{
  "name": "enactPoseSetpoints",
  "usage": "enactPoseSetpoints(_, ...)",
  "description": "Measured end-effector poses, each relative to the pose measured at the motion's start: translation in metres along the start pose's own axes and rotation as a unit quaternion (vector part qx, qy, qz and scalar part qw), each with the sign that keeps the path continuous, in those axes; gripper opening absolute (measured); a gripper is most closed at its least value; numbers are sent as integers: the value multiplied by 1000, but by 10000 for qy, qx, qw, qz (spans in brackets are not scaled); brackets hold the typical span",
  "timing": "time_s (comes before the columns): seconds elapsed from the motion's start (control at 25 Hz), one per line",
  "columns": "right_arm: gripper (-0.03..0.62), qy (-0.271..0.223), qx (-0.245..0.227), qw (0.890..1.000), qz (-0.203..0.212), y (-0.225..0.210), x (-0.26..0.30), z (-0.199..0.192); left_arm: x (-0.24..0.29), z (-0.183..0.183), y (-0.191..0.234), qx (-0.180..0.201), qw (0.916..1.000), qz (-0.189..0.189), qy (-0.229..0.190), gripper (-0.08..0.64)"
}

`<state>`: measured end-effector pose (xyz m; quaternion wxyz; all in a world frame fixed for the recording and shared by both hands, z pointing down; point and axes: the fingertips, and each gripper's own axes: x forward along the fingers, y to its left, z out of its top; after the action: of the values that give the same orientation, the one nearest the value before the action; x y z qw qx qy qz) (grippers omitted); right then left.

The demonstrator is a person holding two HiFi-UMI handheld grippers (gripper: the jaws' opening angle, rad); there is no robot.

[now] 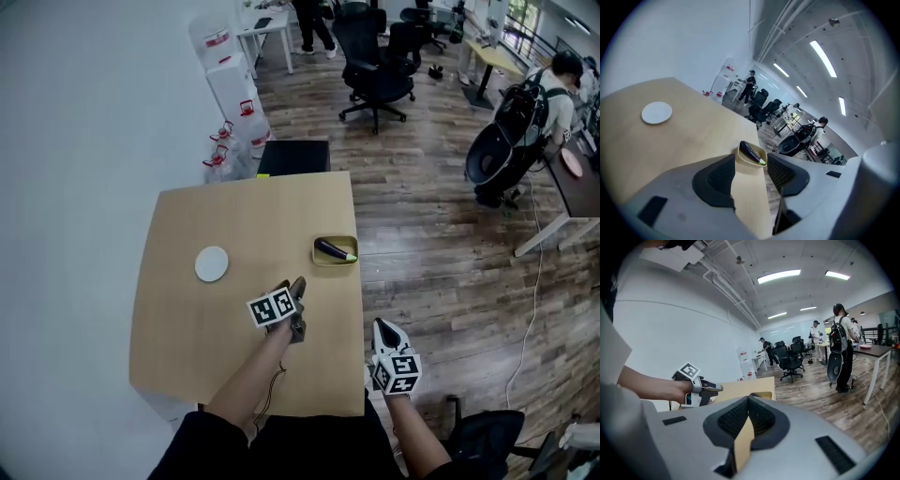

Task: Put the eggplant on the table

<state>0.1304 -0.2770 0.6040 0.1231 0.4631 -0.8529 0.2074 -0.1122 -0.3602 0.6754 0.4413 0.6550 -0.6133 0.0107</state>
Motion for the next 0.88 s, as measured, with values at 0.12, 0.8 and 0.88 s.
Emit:
enactPoseSetpoints(0.12,60,-68,-47,9999,68,33,-6,1,-51,8,-15,501,9973,-385,-385,193)
enactPoseSetpoints(0.8,60,-729,-466,9961,186,200,-83,35,-313,-29,-16,1651,9655,-981,-1758,192)
enactPoseSetpoints(0.88,60,-748,-487,9959,135,212,-90,30,-326,-35,-14,1837,9601,-1082,-1811,187)
